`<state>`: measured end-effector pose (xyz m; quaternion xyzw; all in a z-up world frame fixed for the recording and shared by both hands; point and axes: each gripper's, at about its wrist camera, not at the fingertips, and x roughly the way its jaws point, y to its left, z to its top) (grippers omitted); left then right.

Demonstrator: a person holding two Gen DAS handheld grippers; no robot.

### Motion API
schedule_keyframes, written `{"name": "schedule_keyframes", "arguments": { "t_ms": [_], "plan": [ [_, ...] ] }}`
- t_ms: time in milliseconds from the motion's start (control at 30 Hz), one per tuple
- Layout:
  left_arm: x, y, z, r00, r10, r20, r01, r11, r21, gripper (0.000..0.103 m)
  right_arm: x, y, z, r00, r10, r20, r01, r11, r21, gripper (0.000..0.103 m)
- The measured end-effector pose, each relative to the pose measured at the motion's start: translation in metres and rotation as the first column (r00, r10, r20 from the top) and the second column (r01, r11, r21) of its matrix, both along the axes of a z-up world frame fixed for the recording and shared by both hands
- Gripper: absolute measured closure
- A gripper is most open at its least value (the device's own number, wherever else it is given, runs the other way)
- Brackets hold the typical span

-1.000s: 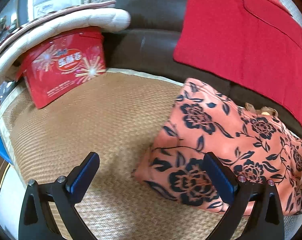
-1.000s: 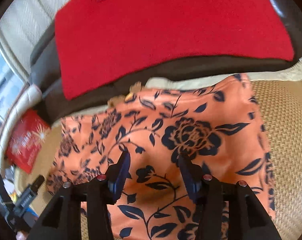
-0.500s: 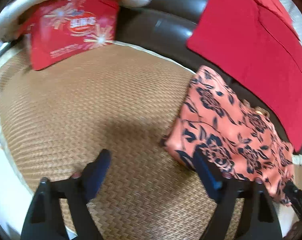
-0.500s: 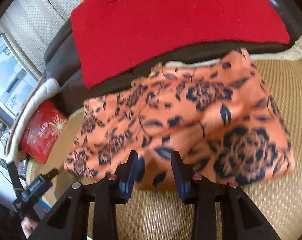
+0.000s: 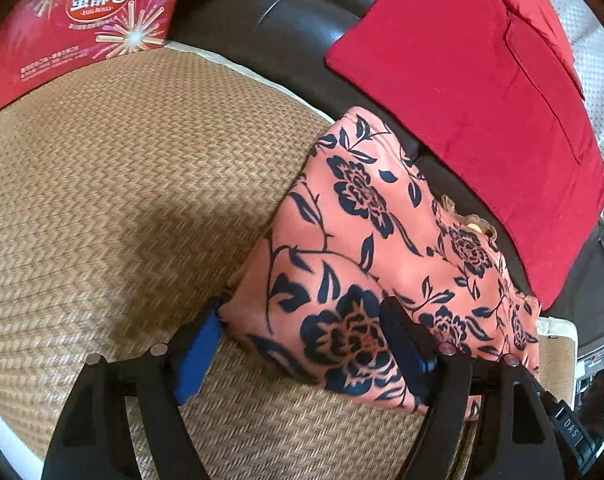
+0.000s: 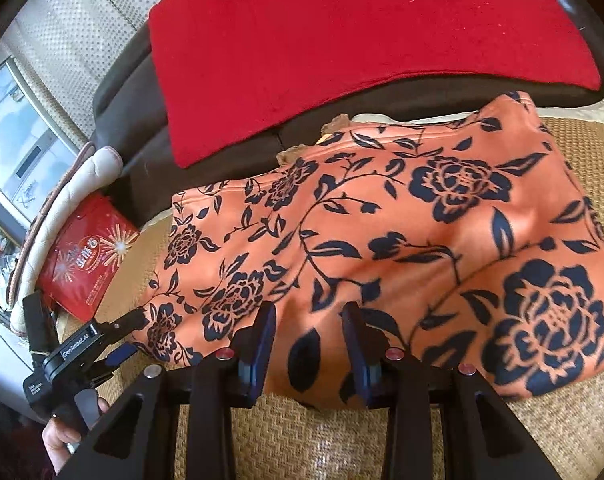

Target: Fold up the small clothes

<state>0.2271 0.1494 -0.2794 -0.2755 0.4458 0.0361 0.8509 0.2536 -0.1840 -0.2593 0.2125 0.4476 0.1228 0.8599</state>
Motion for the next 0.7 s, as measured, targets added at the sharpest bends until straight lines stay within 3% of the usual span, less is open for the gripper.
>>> {"name": "schedule_keyframes", "arguments": {
  "t_ms": [67, 100, 133, 167, 333, 400, 467, 533, 600, 667, 700],
  "plan": [
    [0.001, 0.001, -0.001, 1.0, 0.012, 0.01, -0.012, 1.0, -0.021, 0.029, 0.003, 0.004, 0.0, 1.0, 0.016, 0.012, -0.016, 1.0, 0.0, 0.066],
    [0.001, 0.001, -0.002, 1.0, 0.015, 0.015, -0.014, 0.999, -0.037, 0.038, 0.004, 0.007, 0.0, 0.999, 0.03, 0.023, -0.03, 1.0, -0.001, 0.066],
    [0.002, 0.001, -0.003, 1.0, 0.015, 0.014, -0.015, 0.999, -0.044, 0.061, 0.005, 0.009, 0.0, 0.999, 0.043, 0.029, -0.043, 0.999, 0.005, 0.067],
    [0.002, 0.001, -0.002, 1.0, 0.018, 0.016, -0.017, 0.999, -0.041, 0.072, 0.007, 0.012, -0.001, 0.998, 0.054, 0.031, -0.055, 0.998, 0.015, 0.068],
    [0.006, 0.007, -0.007, 0.999, 0.031, 0.042, -0.028, 0.996, -0.08, 0.071, 0.013, 0.017, -0.015, 0.998, 0.067, -0.015, -0.067, 0.998, -0.01, 0.074],
    [0.005, 0.012, -0.012, 0.999, 0.039, 0.034, -0.035, 0.992, -0.121, 0.051, 0.013, 0.015, -0.016, 0.997, 0.071, -0.016, -0.071, 0.997, -0.001, 0.075],
    [0.003, 0.014, -0.013, 0.998, 0.041, 0.046, -0.034, 0.988, -0.153, 0.045, 0.012, 0.015, -0.017, 0.997, 0.072, -0.019, -0.072, 0.997, 0.006, 0.075],
    [0.003, 0.01, -0.012, 0.999, 0.024, 0.047, -0.017, 0.991, -0.135, 0.043, 0.012, 0.015, -0.016, 0.997, 0.07, -0.02, -0.07, 0.998, 0.006, 0.075],
    [0.004, 0.005, -0.011, 0.999, 0.007, 0.048, -0.002, 0.995, -0.096, 0.045, 0.012, 0.015, -0.016, 0.997, 0.072, -0.018, -0.072, 0.997, 0.001, 0.075],
    [0.006, 0.005, -0.013, 0.999, 0.006, 0.037, -0.003, 0.997, -0.083, 0.073, 0.012, 0.015, -0.016, 0.997, 0.075, -0.017, -0.075, 0.997, 0.001, 0.075],
    [0.008, 0.007, -0.016, 1.0, 0.009, 0.03, -0.006, 0.995, -0.095, 0.074, 0.012, 0.015, -0.016, 0.997, 0.076, -0.016, -0.076, 0.997, 0.003, 0.075]
  ]
}}
